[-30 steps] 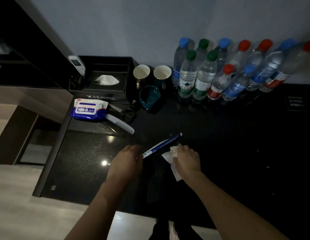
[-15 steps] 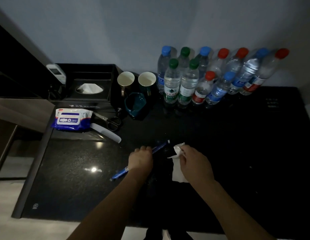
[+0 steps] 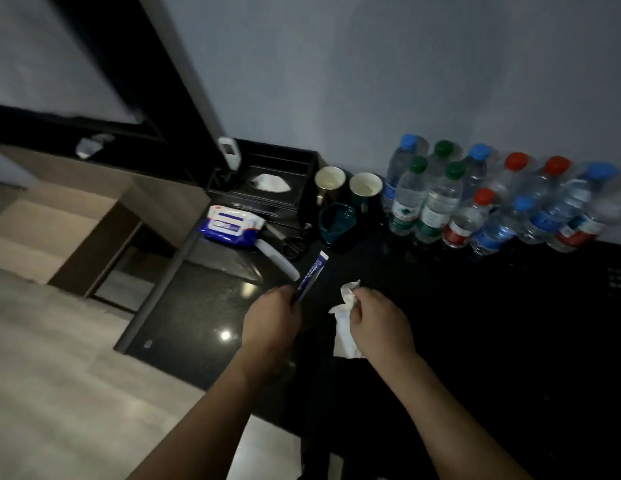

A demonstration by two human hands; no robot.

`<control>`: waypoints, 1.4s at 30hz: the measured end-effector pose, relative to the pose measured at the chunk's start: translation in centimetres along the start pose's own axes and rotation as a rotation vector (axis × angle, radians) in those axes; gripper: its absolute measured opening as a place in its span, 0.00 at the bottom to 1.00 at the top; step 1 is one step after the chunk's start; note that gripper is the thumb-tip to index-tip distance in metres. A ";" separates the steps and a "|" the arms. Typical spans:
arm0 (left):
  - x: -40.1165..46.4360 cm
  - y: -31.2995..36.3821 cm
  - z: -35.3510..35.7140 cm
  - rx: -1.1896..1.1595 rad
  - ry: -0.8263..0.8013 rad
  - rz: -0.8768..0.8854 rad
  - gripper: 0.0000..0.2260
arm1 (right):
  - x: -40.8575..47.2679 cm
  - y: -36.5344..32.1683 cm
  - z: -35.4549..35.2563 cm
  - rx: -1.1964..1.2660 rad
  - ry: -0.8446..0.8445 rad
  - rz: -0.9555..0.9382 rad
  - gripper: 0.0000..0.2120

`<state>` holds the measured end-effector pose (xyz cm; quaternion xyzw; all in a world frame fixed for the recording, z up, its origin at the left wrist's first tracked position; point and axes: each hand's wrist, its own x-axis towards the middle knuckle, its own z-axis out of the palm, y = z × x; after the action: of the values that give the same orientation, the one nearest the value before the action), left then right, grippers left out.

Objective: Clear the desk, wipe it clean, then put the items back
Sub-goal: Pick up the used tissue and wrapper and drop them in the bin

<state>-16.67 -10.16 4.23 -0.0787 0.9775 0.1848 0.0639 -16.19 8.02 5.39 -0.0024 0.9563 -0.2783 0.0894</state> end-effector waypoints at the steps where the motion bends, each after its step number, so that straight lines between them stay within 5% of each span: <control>1: -0.7 -0.9 -1.2 -0.026 0.041 -0.027 0.07 | 0.1 -1.3 0.1 0.006 -0.005 -0.035 0.12; 13: -10.2 -14.7 -11.9 -0.336 0.350 -0.404 0.06 | -3.5 -19.9 5.5 0.003 -0.112 -0.452 0.11; 27: -22.4 -42.0 -23.2 -0.463 0.610 -0.695 0.06 | -13.2 -46.4 21.6 -0.061 -0.228 -0.750 0.05; 42: -12.2 -61.8 -31.4 -0.559 0.693 -0.721 0.04 | -2.0 -65.9 34.3 -0.006 -0.357 -0.754 0.08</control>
<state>3.21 -77.05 13.46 -0.4770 0.7668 0.3662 -0.2245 -11.29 -65.80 12.35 -0.4010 0.8587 -0.2841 0.1455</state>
